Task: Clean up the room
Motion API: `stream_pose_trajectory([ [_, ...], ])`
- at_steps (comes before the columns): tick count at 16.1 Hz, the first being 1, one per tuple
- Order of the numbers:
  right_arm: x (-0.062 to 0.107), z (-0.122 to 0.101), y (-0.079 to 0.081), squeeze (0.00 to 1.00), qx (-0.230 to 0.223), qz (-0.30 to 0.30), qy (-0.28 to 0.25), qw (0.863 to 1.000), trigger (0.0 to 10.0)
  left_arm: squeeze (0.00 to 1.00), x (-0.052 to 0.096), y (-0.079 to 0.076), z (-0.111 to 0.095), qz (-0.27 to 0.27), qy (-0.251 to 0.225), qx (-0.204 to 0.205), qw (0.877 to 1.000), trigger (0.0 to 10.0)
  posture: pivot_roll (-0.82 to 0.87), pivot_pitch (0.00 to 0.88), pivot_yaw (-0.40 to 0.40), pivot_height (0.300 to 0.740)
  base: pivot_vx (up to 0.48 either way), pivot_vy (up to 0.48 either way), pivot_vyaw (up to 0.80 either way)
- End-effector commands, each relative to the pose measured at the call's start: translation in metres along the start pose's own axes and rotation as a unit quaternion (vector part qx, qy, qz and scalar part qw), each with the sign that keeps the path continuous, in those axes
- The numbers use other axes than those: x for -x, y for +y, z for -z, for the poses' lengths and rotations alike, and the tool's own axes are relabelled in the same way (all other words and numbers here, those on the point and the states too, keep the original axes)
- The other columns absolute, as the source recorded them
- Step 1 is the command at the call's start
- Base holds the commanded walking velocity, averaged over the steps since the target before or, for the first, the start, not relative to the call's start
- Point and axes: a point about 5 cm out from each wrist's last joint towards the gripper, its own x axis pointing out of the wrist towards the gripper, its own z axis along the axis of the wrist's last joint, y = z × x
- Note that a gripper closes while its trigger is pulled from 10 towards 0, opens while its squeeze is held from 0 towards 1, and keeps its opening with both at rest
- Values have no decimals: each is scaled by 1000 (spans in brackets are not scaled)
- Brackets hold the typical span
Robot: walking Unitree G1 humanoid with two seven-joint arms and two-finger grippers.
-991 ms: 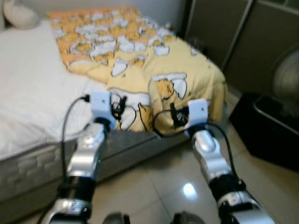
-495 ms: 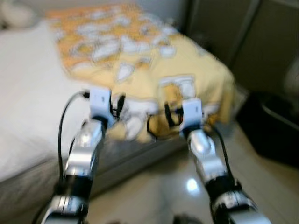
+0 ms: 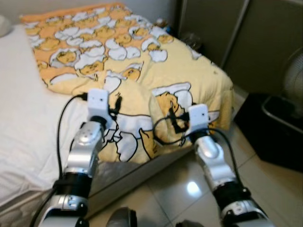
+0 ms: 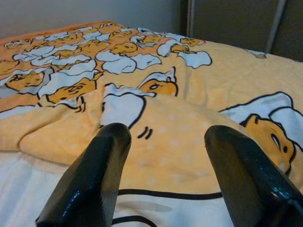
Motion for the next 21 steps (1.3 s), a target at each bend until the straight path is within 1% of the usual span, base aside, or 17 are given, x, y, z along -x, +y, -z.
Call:
stream_pose_trajectory([
  [1,6,6,-7,0,-4,11,11,1000,10000,0,-4,-11,-5,24,-11,8,1000,10000,-45,0,11,698,0,428,0],
  [2,6,6,-8,0,-3,11,11,1000,10000,0,-4,-11,-5,24,-7,20,999,10000,-47,0,12,698,0,428,0],
  [4,5,4,-4,0,-7,9,9,1000,10000,0,-6,-19,-5,50,-3,6,999,10000,-49,0,14,698,0,444,0],
  [5,5,4,-3,0,-7,8,9,1000,10000,0,-6,-20,-5,53,-2,4,999,10000,-49,0,15,698,0,435,0],
  [6,5,3,-1,0,-8,4,8,1000,10000,0,-6,-23,-4,62,4,-4,998,10000,-49,0,17,698,0,435,0],
  [7,5,4,0,0,-9,2,8,1000,10000,0,-6,-28,-4,76,2,-25,997,10000,-48,0,19,698,281,390,0],
  [8,6,4,0,0,-9,1,9,1000,10000,0,-7,-31,-3,80,7,-39,996,10000,-48,0,19,698,382,0,0],
  [9,6,4,0,0,-10,1,10,1000,10000,0,-8,-33,-1,79,11,-36,996,10000,-49,0,21,698,0,0,0],
  [11,8,5,-1,0,-11,1,11,1000,10000,0,-11,-38,7,91,39,-30,995,10000,-52,0,20,698,0,0,0],
  [13,12,9,-4,0,-17,0,17,1000,10000,0,-19,-35,25,90,76,-14,993,10000,-65,0,20,698,0,0,0],
  [14,15,10,-5,0,-21,-2,20,1000,10000,0,-20,-33,30,89,89,-15,992,10000,-88,0,22,698,0,0,0],
  [16,25,13,-10,0,-29,-13,28,999,10000,0,-23,-33,43,89,129,-5,988,10000,-124,0,24,698,0,0,0],
  [17,35,15,-13,0,-31,-24,34,999,10000,0,-23,-35,49,87,148,-10,985,10000,-157,0,20,698,0,0,0],
  [18,52,19,-16,0,-24,-40,49,998,10000,0,-22,-36,54,74,161,-21,984,10000,-216,0,14,698,0,0,0],
  [19,67,25,-17,0,-16,-55,70,996,10000,0,-22,-35,58,55,172,-22,983,10000,-238,4,7,698,0,0,0],
  [21,88,31,-15,0,-13,-71,95,993,10000,0,-20,-29,63,21,181,-22,983,10000,-282,60,-12,698,0,0,0],
])
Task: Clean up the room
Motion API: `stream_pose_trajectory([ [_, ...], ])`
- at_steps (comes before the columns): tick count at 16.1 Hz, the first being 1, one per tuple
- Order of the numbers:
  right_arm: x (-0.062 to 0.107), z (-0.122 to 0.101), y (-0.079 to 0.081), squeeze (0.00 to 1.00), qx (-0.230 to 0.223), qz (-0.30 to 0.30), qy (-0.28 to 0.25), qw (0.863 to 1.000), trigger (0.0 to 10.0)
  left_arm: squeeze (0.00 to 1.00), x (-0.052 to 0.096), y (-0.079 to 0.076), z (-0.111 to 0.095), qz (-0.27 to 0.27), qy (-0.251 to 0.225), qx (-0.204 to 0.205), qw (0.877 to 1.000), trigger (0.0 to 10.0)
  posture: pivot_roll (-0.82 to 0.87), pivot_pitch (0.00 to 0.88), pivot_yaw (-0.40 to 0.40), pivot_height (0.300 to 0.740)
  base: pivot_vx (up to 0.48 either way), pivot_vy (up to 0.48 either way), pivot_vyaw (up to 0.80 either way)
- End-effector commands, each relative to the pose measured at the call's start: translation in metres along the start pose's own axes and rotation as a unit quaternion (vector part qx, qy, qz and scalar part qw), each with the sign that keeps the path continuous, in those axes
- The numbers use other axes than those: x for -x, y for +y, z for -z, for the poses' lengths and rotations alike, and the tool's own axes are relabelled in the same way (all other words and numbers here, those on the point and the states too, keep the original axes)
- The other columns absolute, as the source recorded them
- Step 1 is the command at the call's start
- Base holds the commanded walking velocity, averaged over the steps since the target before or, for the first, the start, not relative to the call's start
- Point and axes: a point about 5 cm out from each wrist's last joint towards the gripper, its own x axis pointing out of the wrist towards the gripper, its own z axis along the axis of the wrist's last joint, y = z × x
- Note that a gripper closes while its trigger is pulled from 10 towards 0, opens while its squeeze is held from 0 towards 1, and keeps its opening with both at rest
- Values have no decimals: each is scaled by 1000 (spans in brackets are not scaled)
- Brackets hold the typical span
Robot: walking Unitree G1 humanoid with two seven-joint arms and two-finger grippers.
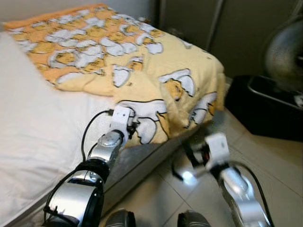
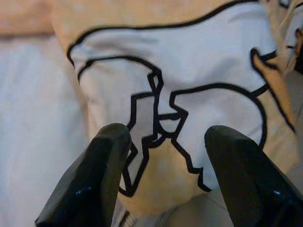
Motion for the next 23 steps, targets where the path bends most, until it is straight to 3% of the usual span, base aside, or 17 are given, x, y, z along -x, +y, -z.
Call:
stream_pose_trajectory([
  [1,2,-12,4,0,5,-15,-16,1000,10000,0,-1,3,-4,-15,-4,-7,1000,10000,-296,78,-21,698,0,0,0],
  [4,39,-20,20,0,11,-50,1,999,10000,0,1,11,7,-57,13,-7,998,10000,-358,148,-52,698,0,0,0],
  [8,69,-17,30,0,7,-75,28,997,10000,0,4,28,9,-133,25,-33,990,10000,-396,201,-70,698,0,0,0],
  [10,88,-16,32,0,-2,-73,55,996,10000,0,5,34,9,-156,30,-15,987,10000,-408,230,-77,698,0,0,0],
  [13,93,-18,34,0,-8,-73,63,995,10000,0,4,25,16,-133,45,20,990,10000,-411,246,-79,698,0,0,0],
  [15,96,-21,39,0,-16,-73,68,995,10000,0,2,11,17,-89,45,114,988,10000,-418,257,-78,698,0,0,0],
  [18,99,-21,41,0,-24,-69,77,994,10000,0,0,-4,14,-57,38,98,993,10000,-414,258,-75,698,0,0,0],
  [20,97,-20,42,0,-26,-68,79,994,10000,8,1,-5,18,-57,44,83,994,10000,-409,257,-68,698,0,0,0],
  [21,97,-20,42,0,-27,-67,81,994,10000,408,1,-6,16,-54,38,75,995,0,-407,256,-67,698,0,0,0],
  [23,97,-18,44,0,-30,-65,85,994,10000,412,1,-14,20,-35,40,47,998,0,-398,254,-64,698,0,0,0],
])
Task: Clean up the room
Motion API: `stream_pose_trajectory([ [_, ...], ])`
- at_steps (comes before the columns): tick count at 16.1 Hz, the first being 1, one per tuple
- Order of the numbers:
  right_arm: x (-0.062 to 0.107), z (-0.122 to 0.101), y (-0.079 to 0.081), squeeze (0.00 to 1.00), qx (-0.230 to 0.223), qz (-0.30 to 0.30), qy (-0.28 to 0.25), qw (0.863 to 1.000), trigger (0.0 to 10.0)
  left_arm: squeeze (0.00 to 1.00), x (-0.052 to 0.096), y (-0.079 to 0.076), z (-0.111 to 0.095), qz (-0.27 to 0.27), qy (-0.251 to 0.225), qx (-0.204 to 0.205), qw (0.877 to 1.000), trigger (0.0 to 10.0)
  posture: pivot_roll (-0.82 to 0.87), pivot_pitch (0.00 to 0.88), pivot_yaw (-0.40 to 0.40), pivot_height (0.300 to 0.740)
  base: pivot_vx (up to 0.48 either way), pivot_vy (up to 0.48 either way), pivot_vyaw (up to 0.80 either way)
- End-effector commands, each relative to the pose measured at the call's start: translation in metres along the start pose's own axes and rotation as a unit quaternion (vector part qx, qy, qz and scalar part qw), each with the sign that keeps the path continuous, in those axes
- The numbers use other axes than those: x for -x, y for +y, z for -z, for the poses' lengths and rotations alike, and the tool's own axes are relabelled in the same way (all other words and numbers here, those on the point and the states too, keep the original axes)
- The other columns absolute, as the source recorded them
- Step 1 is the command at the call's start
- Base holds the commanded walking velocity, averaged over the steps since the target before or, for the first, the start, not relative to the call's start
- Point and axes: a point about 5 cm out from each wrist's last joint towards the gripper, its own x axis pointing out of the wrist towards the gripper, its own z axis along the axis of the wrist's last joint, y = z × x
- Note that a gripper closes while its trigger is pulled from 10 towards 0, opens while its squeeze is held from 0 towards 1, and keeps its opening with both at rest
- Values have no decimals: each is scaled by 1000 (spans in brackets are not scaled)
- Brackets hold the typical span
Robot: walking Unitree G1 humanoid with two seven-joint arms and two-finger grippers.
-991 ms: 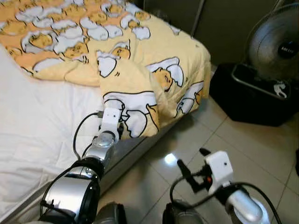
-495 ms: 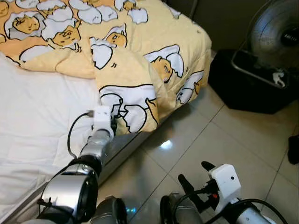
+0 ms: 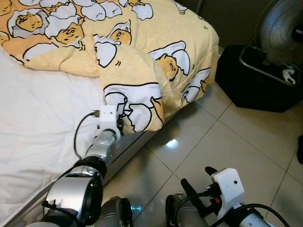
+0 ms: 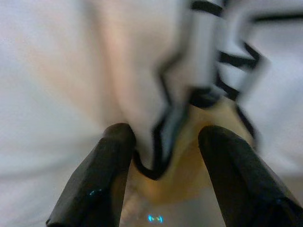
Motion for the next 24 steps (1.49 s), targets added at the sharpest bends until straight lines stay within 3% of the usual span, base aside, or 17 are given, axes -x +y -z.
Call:
stream_pose_trajectory([
  [1,1,2,1,0,-6,0,8,1000,10000,396,4,-17,18,35,33,-13,999,0,-397,253,-64,698,0,0,0],
  [2,0,2,3,0,-7,0,10,1000,10000,0,6,-21,28,53,52,-8,997,0,-391,252,-62,698,0,0,0],
  [4,-1,1,3,0,-9,-2,9,1000,10000,0,12,-30,48,75,102,25,992,0,-395,253,-63,698,0,0,0],
  [7,0,0,1,0,-5,-2,9,1000,10000,0,12,-27,52,56,114,76,989,0,-408,247,-63,698,0,0,0],
  [10,-3,2,-1,0,-3,0,10,1000,10000,0,10,-27,41,55,88,58,993,0,-396,228,-49,698,0,0,0],
  [11,-7,1,0,0,-3,-2,3,1000,10000,0,9,-32,35,65,65,26,995,3294,-382,207,-35,698,0,0,0],
  [12,-13,-1,1,0,-5,-6,-6,1000,10000,0,11,-43,31,89,32,-15,995,10000,-359,183,-21,698,0,0,0],
  [13,-17,-2,2,0,-7,-9,-12,1000,10000,1000,13,-52,29,111,5,-27,993,10000,-339,160,-10,698,0,0,0],
  [15,-35,-5,-2,0,-10,-10,-29,999,10000,1000,30,-62,24,152,-78,-26,985,10000,-275,97,13,698,0,0,0],
  [16,-47,-5,-5,0,-15,-6,-35,999,10000,1000,38,-54,21,138,-100,-20,985,10000,-226,56,19,698,0,0,0],
  [18,-75,-14,-15,0,-38,9,-60,997,10000,1000,35,-15,20,45,-109,-22,993,10000,-147,0,25,698,0,0,0],
  [19,-81,-17,-16,0,-42,10,-66,997,10000,1000,32,-8,20,27,-107,-22,994,10000,-143,0,25,698,0,0,0],
  [21,-105,-37,-18,0,-37,9,-100,994,10000,1000,18,20,0,-11,-126,-38,991,10000,-101,0,9,698,0,0,0],
  [23,-114,-44,-21,0,-22,3,-122,992,10000,1000,18,36,-21,-30,-151,-47,987,10000,-94,0,12,698,0,0,0],
  [24,-116,-44,-24,0,-18,7,-124,992,10000,1000,18,43,-26,-46,-155,-33,986,10000,-98,0,18,698,0,0,0],
])
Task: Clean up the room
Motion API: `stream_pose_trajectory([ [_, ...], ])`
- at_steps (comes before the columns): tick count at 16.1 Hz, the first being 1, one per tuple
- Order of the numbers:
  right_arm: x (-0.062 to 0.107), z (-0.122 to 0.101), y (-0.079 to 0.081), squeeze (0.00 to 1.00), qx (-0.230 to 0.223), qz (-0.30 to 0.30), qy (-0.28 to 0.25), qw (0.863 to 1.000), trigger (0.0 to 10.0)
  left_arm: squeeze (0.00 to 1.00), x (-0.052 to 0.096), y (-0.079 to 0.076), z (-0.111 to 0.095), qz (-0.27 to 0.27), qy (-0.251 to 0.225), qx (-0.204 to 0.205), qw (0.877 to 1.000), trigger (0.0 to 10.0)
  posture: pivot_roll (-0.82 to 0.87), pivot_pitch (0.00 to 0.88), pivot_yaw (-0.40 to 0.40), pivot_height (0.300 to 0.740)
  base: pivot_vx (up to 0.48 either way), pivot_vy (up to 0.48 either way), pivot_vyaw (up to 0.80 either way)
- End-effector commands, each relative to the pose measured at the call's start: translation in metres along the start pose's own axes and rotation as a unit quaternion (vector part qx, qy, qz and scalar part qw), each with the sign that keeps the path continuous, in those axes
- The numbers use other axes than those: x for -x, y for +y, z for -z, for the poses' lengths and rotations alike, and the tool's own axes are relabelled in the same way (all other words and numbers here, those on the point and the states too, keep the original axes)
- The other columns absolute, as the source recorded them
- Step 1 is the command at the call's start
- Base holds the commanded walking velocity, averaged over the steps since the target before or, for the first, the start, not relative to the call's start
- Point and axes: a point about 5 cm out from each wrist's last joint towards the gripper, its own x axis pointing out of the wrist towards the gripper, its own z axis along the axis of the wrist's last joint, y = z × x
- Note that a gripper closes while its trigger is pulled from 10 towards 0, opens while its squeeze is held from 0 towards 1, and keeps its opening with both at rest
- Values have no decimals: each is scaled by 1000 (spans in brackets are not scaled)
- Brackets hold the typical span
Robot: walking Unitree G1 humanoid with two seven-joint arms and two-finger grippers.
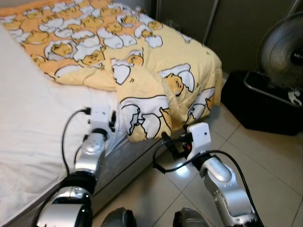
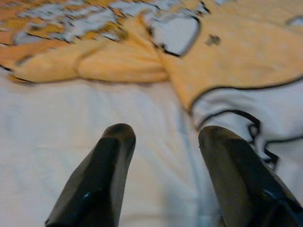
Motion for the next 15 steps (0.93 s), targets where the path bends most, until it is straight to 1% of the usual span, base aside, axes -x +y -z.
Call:
stream_pose_trajectory([
  [1,1,2,-8,0,-3,16,-4,1000,10000,1000,-2,5,-7,-22,-11,18,1000,10000,-106,0,26,698,0,0,0],
  [2,-1,2,-10,0,-3,24,-10,1000,10000,1000,-2,6,-6,-32,-12,26,999,10000,-119,0,35,698,0,0,0],
  [3,-1,0,-18,0,-21,59,-25,998,10000,1000,1,9,2,-52,-4,49,997,10000,-128,0,38,698,0,0,0],
  [4,3,4,-30,0,-47,113,-30,992,10000,1000,5,11,7,-57,-2,62,996,10000,-129,0,40,698,0,0,0],
  [5,4,5,-32,0,-53,123,-32,991,10000,1000,6,11,7,-56,-4,62,996,10000,-129,0,40,698,0,0,0],
  [7,10,17,-36,0,-43,140,-24,989,10000,1000,10,10,3,-43,-20,57,997,10000,-117,0,47,698,0,0,0],
  [9,9,19,-35,0,-35,137,-24,990,10000,1000,9,8,1,-34,-26,53,998,10000,-111,0,44,698,0,0,0],
  [10,8,19,-34,0,-30,133,-25,990,10000,1000,9,7,-2,-24,-31,63,997,10000,-109,0,42,698,458,0,0],
  [11,6,16,-34,0,-27,133,-31,990,10000,0,9,4,-7,-7,-43,63,997,10000,-106,0,41,698,472,0,0],
  [13,4,13,-36,0,-21,138,-46,989,10000,0,10,-1,-17,9,-75,43,996,10000,-106,0,42,698,472,0,0],
  [14,7,2,-42,0,-7,165,-88,982,10000,0,13,-4,-30,13,-116,56,992,10000,-106,0,42,698,480,0,0],
  [15,11,-7,-44,0,5,183,-117,976,10000,0,16,-4,-38,15,-143,67,987,10000,-109,0,46,698,480,0,0],
])
